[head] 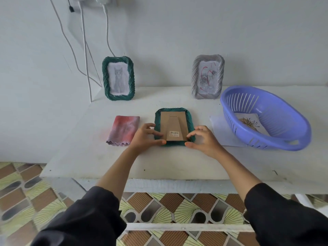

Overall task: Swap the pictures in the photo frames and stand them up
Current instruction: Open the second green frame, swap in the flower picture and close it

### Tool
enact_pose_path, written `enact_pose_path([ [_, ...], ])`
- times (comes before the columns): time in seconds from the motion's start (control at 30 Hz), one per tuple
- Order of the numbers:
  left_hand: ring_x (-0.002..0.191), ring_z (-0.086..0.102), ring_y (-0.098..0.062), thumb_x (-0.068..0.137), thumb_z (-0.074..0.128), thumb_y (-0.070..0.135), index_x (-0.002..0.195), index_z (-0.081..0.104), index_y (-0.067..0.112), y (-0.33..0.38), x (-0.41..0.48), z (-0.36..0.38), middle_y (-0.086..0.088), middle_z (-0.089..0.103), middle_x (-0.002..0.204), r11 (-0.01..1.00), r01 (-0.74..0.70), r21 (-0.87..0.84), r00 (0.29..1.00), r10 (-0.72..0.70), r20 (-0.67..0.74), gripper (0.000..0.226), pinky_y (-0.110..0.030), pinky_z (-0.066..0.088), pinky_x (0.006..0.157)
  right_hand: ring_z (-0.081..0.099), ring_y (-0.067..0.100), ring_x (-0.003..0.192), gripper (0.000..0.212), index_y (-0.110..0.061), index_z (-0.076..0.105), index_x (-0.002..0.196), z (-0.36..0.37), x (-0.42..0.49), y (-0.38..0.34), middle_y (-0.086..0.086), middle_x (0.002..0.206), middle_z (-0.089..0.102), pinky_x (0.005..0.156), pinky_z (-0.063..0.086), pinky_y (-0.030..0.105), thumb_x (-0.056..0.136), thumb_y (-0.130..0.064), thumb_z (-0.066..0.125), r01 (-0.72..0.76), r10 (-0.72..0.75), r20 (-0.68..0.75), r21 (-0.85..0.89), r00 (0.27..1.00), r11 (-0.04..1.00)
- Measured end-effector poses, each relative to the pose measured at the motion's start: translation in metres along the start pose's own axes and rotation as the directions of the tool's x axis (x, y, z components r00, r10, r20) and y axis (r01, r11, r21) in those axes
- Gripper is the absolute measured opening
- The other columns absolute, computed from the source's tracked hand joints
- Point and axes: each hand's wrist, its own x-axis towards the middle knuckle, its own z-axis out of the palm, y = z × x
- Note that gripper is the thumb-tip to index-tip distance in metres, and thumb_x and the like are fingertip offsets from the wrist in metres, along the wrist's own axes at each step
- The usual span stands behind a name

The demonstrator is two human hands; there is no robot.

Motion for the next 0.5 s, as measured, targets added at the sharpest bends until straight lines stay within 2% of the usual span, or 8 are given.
enact_pose_path([
  [0.1, 0.126, 0.039, -0.011, 0.065, 0.084, 0.018, 0.099, 0.074, 0.014, 0.0019, -0.0033, -0.0021, 0.003, 0.043, 0.142, 1.0, 0.01, 0.018, 0.999, -0.01, 0.038, 0.036, -0.023, 0.031, 0.1, 0.032, 0.017, 0.131, 0.03, -0.022, 0.067, 0.094, 0.0003, 0.0006, 0.003, 0.001, 0.12, 0.037, 0.101, 0.025, 0.023, 0.067, -0.027, 0.081, 0.01, -0.009, 0.028, -0.037, 1.0, 0.999],
  [0.23, 0.126, 0.041, -0.009, 0.064, 0.084, 0.014, 0.092, 0.076, 0.012, 0.0012, -0.0062, -0.0009, 0.002, 0.043, 0.145, 1.0, 0.009, -0.002, 1.0, -0.009, 0.019, 0.029, -0.022, 0.03, 0.1, 0.031, 0.021, 0.131, 0.03, -0.013, 0.068, 0.095, 0.0012, 0.0008, 0.0023, 0.001, 0.117, 0.035, 0.097, 0.022, 0.02, 0.069, -0.021, 0.08, 0.016, -0.016, 0.02, -0.024, 1.0, 1.0],
  [0.37, 0.13, 0.042, -0.016, 0.064, 0.084, 0.013, 0.087, 0.076, 0.015, 0.0023, -0.0069, -0.0008, 0.001, 0.042, 0.145, 1.0, 0.011, -0.029, 0.999, -0.01, 0.033, 0.024, -0.029, 0.031, 0.106, 0.032, 0.02, 0.13, 0.028, -0.01, 0.069, 0.094, 0.0019, 0.0012, 0.0012, 0.003, 0.116, 0.036, 0.094, 0.022, 0.016, 0.07, -0.019, 0.08, 0.025, -0.025, 0.015, -0.012, 1.0, 1.0],
  [0.5, 0.133, 0.038, -0.018, 0.066, 0.083, 0.017, 0.078, 0.072, 0.029, 0.0047, -0.0076, -0.0012, 0.001, 0.04, 0.146, 1.0, -0.022, 0.01, 0.997, 0.021, 0.076, 0.02, -0.041, 0.03, 0.113, 0.033, 0.018, 0.124, 0.027, -0.012, 0.069, 0.092, 0.0017, 0.0012, 0.002, 0.004, 0.115, 0.035, 0.094, 0.021, 0.016, 0.069, -0.019, 0.081, 0.024, -0.024, 0.009, -0.005, 1.0, 1.0],
])
